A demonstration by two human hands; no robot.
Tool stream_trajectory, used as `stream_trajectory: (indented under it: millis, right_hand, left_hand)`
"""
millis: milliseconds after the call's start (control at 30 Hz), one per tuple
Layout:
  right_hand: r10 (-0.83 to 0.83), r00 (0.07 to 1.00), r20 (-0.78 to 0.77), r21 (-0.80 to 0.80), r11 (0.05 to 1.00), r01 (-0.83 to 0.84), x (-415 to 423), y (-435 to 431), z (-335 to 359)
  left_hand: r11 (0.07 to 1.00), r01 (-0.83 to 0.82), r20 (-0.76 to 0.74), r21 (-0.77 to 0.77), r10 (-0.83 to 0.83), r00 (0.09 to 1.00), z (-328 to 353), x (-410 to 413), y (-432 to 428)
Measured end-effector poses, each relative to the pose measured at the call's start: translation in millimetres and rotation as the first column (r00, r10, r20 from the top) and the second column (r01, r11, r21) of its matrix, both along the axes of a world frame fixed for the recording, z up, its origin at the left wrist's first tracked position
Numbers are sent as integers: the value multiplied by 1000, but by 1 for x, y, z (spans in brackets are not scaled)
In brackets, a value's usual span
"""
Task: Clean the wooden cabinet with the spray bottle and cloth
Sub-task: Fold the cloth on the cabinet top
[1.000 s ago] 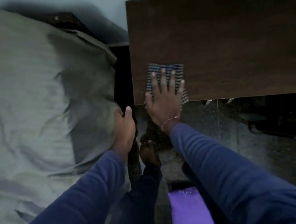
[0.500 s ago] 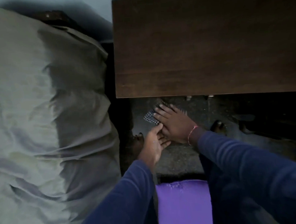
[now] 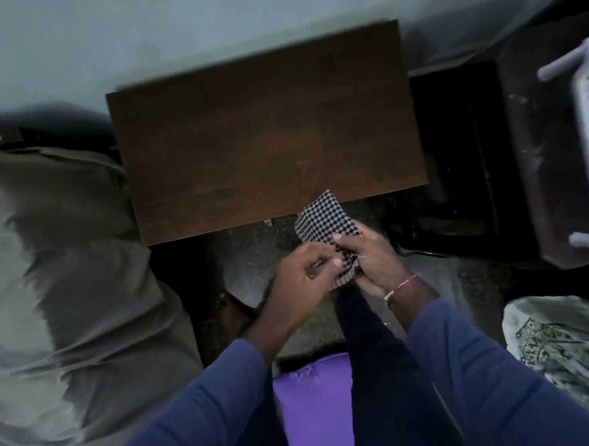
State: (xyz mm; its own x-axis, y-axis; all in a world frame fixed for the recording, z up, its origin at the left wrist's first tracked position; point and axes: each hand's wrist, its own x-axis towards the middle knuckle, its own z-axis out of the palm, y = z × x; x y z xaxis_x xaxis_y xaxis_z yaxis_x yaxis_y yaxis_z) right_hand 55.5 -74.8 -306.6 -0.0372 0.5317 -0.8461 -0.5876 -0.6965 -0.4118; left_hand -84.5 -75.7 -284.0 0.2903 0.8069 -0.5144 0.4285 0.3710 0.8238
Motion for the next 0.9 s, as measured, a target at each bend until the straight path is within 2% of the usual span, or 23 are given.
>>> stream_trajectory:
  millis: [33, 67, 100, 133, 167, 200, 233, 267, 300, 367, 400, 467, 533, 567, 600, 667, 767, 833, 900]
  right_hand:
    - [-31, 999, -10, 6, 1000, 31, 10, 3, 11]
    - [-50, 998, -26, 23, 998, 51, 18, 3, 18]
    - [-60, 997, -47, 41, 997, 62, 27, 4, 30]
    - [-73, 995, -74, 61, 995, 77, 34, 6, 40]
    - [-81, 991, -106, 77, 993, 89, 44, 7, 49]
    - [-97, 985, -142, 81, 991, 110, 56, 7, 56]
    - [-98, 979, -176, 73, 991, 113, 67, 8, 62]
    - [-97, 978, -183, 41, 993, 106, 79, 9, 65]
    - [-91, 983, -162, -2, 996, 92, 91, 8, 67]
    - [-101, 989, -110, -70, 993, 93, 112, 4, 71]
    - [-132, 987, -88, -73, 989, 126, 121, 2, 74]
    - [-297, 953, -69, -21, 955, 296, 143, -6, 74]
    - [-434, 896, -100, 76, 894, 441, 156, -15, 78]
    - [-411, 908, -88, 119, 900, 419, 155, -17, 80]
    - [-370, 929, -8, 137, 920, 368, 153, -19, 79]
    - [-313, 928, 204, 120, 948, 293, 145, -18, 75]
    - [-284, 758, 588, 142, 958, 249, 162, -9, 81]
    - [-213, 606, 766, 133, 976, 173, 181, -2, 94]
    - [-150, 423, 894, 96, 985, 146, 198, 8, 114]
  left_hand:
    - [990, -140, -41, 3, 140, 989, 2, 6, 7]
    - [948, -311, -87, -60, 306, 948, 4, 10, 16]
    - [865, -445, -112, -232, 431, 896, 6, 17, 25]
    - [741, -484, -78, -464, 511, 856, 6, 22, 34]
    - [615, -428, 24, -662, 587, 809, 6, 25, 41]
    - [526, -332, 135, -783, 665, 735, 7, 30, 50]
    - [485, -258, 214, -836, 719, 661, 8, 35, 57]
    - [483, -210, 254, -850, 726, 639, 11, 41, 63]
    - [518, -197, 257, -832, 676, 691, 15, 51, 68]
    - [646, -174, 229, -743, 489, 842, 24, 72, 76]
    - [684, -179, 214, -708, 449, 868, 27, 81, 78]
    - [716, -209, 234, -666, 466, 853, 31, 97, 79]
    - [705, -229, 308, -671, 545, 780, 38, 112, 79]
    - [689, -237, 327, -684, 582, 745, 40, 118, 79]
    - [686, -225, 343, -692, 587, 734, 42, 127, 79]
    - [720, -183, 351, -669, 523, 777, 44, 138, 81]
    - [833, -45, 382, -551, 300, 874, 55, 164, 92]
    - [905, 66, 449, -421, 144, 882, 68, 184, 100]
    - [938, 148, 518, -313, 37, 855, 82, 207, 105]
